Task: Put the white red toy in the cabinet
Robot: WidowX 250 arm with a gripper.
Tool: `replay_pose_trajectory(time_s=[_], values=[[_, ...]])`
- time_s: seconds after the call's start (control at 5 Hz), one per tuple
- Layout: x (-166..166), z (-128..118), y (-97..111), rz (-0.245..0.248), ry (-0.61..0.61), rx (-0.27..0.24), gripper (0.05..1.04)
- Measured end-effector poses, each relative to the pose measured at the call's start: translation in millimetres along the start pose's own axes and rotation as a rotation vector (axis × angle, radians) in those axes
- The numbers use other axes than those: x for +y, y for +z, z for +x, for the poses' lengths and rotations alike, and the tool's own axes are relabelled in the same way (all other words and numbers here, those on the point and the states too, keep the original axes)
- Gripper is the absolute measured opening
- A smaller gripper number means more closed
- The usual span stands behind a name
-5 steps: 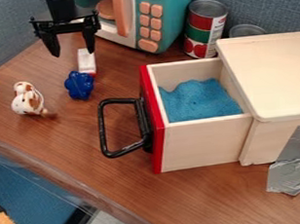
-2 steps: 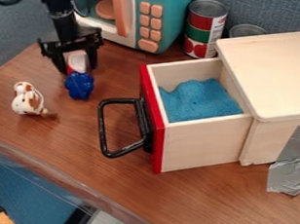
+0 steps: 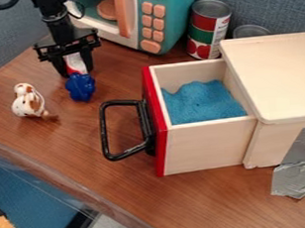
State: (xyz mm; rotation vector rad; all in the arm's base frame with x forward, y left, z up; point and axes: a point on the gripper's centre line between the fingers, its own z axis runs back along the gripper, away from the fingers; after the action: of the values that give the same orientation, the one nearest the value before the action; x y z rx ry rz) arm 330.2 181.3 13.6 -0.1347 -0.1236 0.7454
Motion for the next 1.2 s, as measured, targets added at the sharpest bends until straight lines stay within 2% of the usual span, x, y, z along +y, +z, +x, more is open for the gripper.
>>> replay_pose_trajectory(time_s=[0.2, 0.4, 0.6, 0.8, 1.0, 1.2], values=[[-14, -10, 43, -0.070, -0.062, -0.005, 0.641], [-30, -29, 89, -0.117, -0.124, 0.023, 0.641], [-53, -54, 117, -0.133, -0.219, 0.046, 0.641], [-82, -90, 129, -0.140, -0.312, 0.081, 0.641], [-110, -118, 126, -0.137, -0.365, 0.110, 0.641], [-133, -136, 119, -0.132, -0.400, 0.118, 0.641]])
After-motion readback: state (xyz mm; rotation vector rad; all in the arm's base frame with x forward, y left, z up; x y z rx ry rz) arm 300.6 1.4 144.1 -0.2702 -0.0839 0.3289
